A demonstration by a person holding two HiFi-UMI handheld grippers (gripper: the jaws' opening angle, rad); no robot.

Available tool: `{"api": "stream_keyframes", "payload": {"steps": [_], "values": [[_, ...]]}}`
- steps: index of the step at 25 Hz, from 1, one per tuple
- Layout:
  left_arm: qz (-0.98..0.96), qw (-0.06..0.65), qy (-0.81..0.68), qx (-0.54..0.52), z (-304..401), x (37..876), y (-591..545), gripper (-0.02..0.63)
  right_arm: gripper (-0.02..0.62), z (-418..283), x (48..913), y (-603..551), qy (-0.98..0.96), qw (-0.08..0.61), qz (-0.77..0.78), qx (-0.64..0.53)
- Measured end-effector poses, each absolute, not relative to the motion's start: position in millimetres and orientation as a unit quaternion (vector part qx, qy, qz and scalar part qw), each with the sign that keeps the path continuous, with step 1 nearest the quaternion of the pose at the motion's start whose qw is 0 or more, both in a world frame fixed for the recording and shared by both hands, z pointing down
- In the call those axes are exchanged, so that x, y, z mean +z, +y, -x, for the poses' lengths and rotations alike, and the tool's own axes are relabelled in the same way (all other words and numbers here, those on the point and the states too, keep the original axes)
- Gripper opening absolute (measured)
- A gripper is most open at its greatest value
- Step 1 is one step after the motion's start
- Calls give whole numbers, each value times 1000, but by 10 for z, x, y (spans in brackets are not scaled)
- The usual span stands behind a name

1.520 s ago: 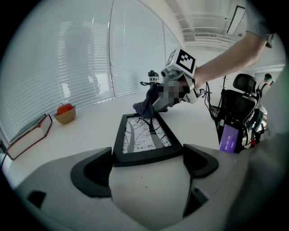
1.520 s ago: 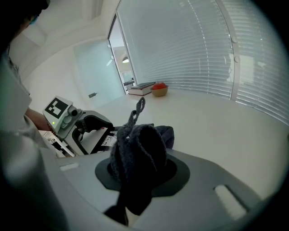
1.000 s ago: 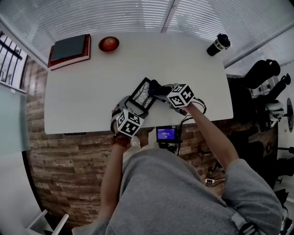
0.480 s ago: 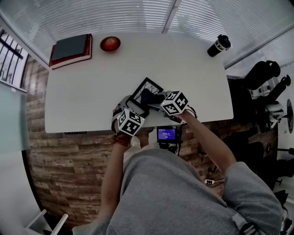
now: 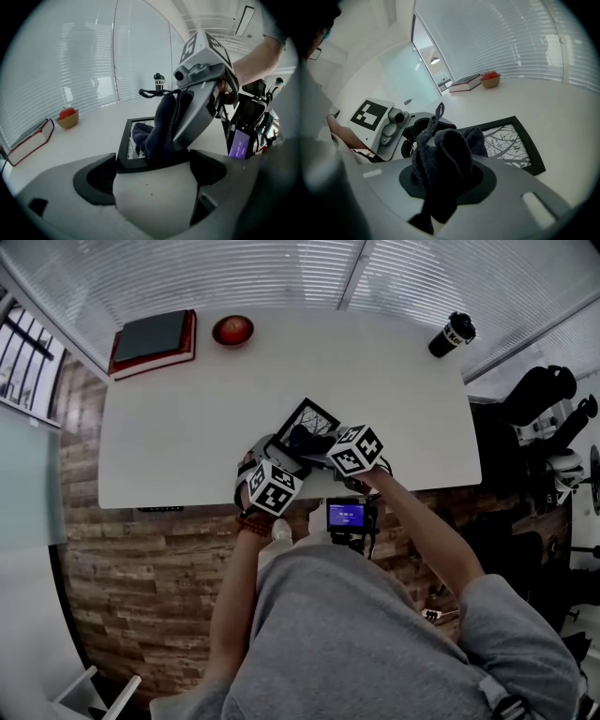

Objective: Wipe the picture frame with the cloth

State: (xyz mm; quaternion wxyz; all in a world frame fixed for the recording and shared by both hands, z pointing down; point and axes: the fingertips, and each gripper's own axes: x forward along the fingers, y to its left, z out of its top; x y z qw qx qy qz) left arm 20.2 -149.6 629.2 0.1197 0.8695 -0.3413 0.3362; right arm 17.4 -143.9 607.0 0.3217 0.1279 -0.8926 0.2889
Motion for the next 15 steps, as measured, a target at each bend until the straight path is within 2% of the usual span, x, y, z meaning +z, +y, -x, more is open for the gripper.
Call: {"api": "stream_keyframes", "payload": {"steps": [15], "values": [[-870, 120, -342, 335, -198, 6281, -1498, 502, 103, -67, 6044, -1436, -893, 322, -118, 292]]}}
